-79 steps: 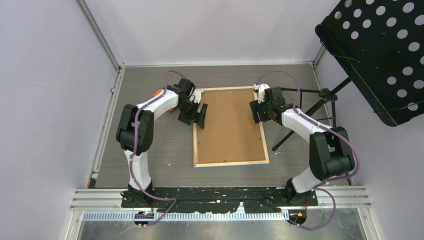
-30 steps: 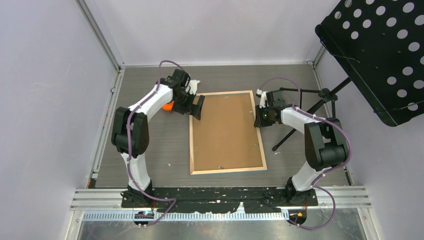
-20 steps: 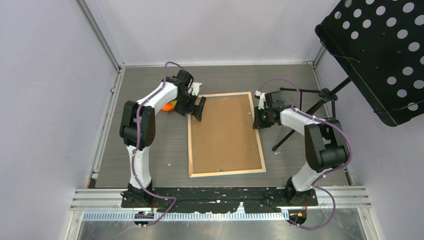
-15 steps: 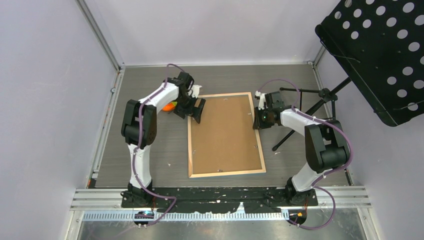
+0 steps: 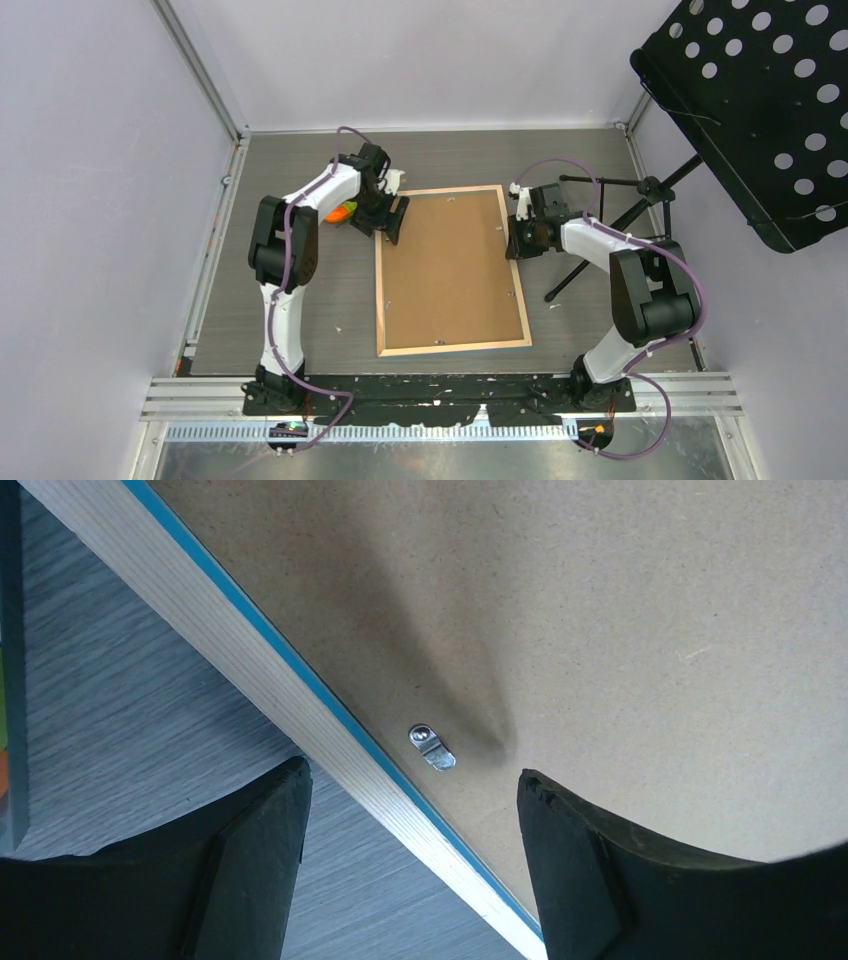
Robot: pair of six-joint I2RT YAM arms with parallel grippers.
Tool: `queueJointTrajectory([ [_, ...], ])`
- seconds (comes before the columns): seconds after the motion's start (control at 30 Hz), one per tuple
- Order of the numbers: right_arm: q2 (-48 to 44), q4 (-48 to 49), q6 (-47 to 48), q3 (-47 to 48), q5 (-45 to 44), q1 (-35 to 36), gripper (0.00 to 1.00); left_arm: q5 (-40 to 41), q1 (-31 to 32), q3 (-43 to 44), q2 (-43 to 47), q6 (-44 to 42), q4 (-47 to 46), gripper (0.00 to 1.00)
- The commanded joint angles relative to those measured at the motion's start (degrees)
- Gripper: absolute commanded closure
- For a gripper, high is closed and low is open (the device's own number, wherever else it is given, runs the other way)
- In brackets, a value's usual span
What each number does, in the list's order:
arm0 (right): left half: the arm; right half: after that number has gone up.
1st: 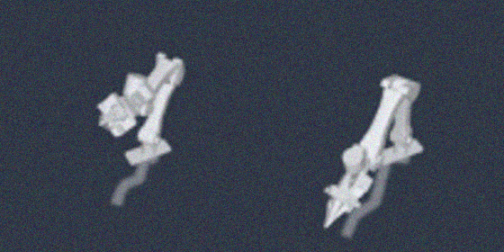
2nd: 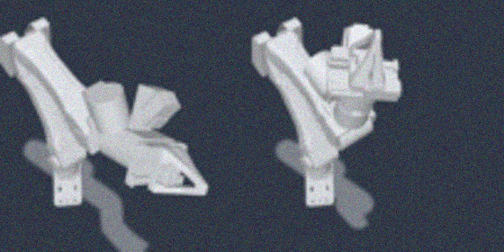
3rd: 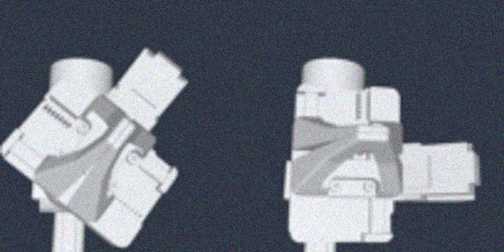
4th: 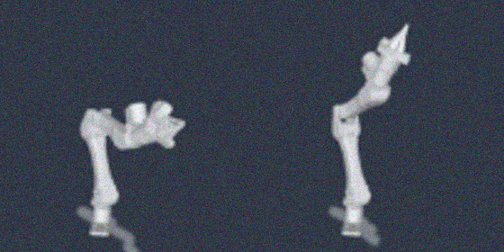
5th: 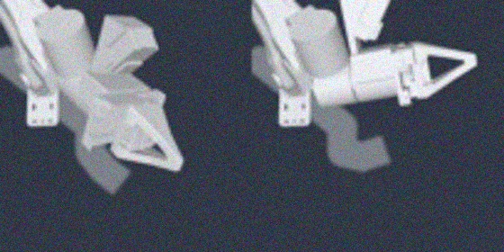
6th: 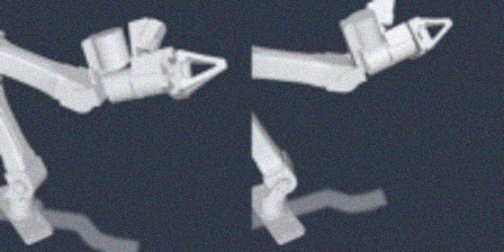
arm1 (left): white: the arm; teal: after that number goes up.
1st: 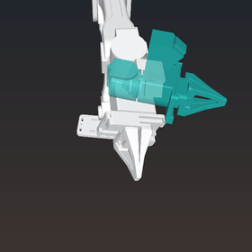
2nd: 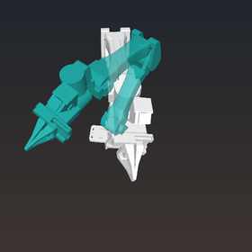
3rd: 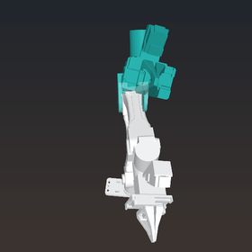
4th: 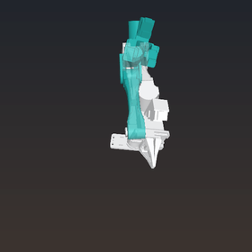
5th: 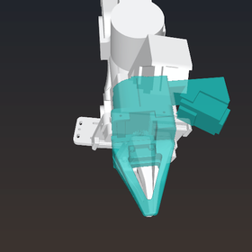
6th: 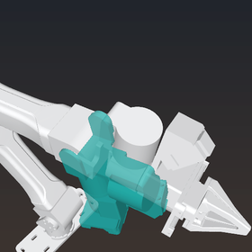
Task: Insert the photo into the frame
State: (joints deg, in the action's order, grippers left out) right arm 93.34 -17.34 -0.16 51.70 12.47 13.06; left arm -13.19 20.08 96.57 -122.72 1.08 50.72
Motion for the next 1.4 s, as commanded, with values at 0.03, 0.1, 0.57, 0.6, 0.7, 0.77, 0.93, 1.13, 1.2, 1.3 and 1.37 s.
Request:
queueJointTrajectory([
  [0.03,-1.59,-1.29,2.08,0.06,3.17,0.83,0.94,2.34,-0.30,0.72,0.02,0.21,-1.90,0.27],
  [0.1,-1.54,-1.33,2.09,0.06,3.34,0.79,0.94,2.43,-0.23,0.63,0.08,0.45,-2.23,0.29],
  [0.57,-1.66,-1.28,1.97,-0.01,4.58,0.24,0.94,4.80,0.36,-0.03,0.15,1.30,-2.45,0.36],
  [0.6,-1.67,-1.28,1.95,-0.02,4.76,0.11,0.94,4.79,0.40,0.01,0.15,1.31,-2.38,0.36],
  [0.7,-1.76,-1.28,1.86,-0.07,5.04,-0.05,0.94,4.84,0.40,-0.07,0.16,1.25,-2.32,0.40],
  [0.77,-1.83,-1.20,1.84,-0.06,5.17,-0.05,0.94,4.79,0.42,-0.07,0.26,1.14,-2.18,0.43],
  [0.93,-1.93,-1.07,1.92,-0.20,5.32,-0.16,0.94,4.88,0.40,-0.24,0.68,0.72,-2.23,0.51],
  [1.13,-2.11,-1.06,1.92,-0.20,5.45,-0.23,0.94,4.96,0.40,-0.69,1.21,0.15,-2.36,0.59],
  [1.2,-2.11,-1.10,1.92,-0.15,5.46,-0.21,0.94,4.65,0.40,-0.84,1.40,0.15,-2.22,0.61],
  [1.3,-2.03,-1.07,1.92,-0.11,5.46,-0.30,0.94,3.98,0.40,-0.99,1.89,0.37,-2.37,0.56],
  [1.37,-1.99,-1.09,1.97,-0.07,5.47,-0.29,0.94,3.43,0.40,-0.59,1.96,0.76,-2.08,0.52],
])
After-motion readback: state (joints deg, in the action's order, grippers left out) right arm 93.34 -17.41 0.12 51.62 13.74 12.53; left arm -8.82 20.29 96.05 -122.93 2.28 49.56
